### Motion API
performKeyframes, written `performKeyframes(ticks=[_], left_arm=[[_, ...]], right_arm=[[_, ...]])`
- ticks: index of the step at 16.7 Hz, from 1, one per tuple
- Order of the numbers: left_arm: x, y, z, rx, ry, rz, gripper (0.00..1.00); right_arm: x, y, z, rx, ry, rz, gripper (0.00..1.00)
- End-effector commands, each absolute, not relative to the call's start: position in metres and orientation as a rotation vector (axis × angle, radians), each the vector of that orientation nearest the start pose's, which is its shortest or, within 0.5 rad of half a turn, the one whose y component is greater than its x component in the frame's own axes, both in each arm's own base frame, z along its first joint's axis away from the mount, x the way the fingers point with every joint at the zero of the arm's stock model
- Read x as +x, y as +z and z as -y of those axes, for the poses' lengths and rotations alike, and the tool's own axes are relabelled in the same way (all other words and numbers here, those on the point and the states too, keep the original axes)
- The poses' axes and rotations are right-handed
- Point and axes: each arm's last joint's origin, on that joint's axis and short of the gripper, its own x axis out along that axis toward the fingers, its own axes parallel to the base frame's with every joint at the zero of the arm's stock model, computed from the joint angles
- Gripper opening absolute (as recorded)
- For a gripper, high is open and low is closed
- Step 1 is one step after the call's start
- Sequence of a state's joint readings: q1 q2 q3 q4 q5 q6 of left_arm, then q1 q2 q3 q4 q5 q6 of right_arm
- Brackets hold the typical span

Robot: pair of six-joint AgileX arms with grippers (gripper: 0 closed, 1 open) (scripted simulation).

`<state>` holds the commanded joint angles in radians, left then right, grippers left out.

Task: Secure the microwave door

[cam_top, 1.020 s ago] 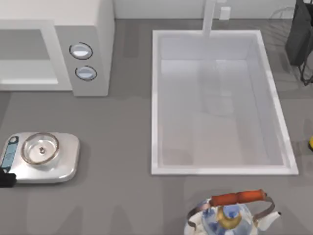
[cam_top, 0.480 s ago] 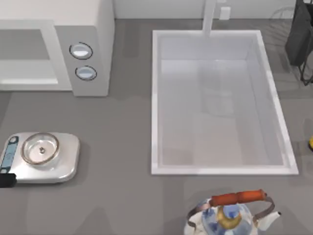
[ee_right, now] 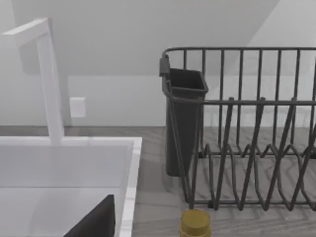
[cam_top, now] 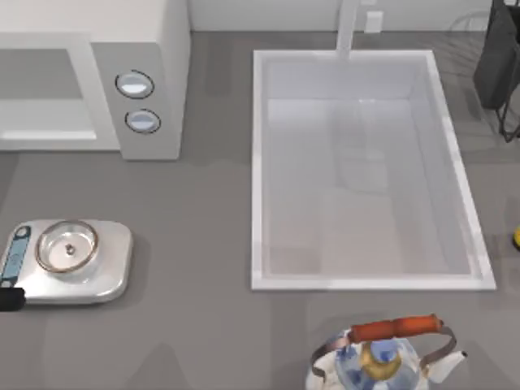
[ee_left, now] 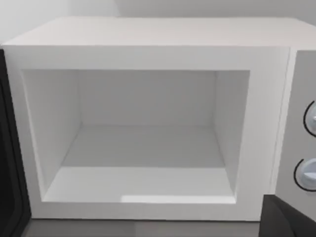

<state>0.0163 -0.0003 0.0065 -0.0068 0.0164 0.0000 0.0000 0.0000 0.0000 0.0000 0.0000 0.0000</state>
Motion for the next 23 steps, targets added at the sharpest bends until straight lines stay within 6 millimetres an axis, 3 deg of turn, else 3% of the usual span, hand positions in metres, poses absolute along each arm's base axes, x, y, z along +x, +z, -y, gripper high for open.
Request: performKeyframes(ticks=[9, 17, 23], left_arm=[[0.093, 0.186, -0.023, 0.000, 0.000, 0.000, 0.00], [0.092, 0.189, -0.025, 0.000, 0.000, -0.002, 0.00], [0.084, 0.205, -0.039, 0.000, 0.000, -0.002, 0.00]], right_arm=[[0.106, 0.160, 0.001, 0.000, 0.000, 0.000, 1.00], [0.106, 0.160, 0.001, 0.000, 0.000, 0.000, 1.00], [0.106, 0.160, 0.001, 0.000, 0.000, 0.000, 1.00]])
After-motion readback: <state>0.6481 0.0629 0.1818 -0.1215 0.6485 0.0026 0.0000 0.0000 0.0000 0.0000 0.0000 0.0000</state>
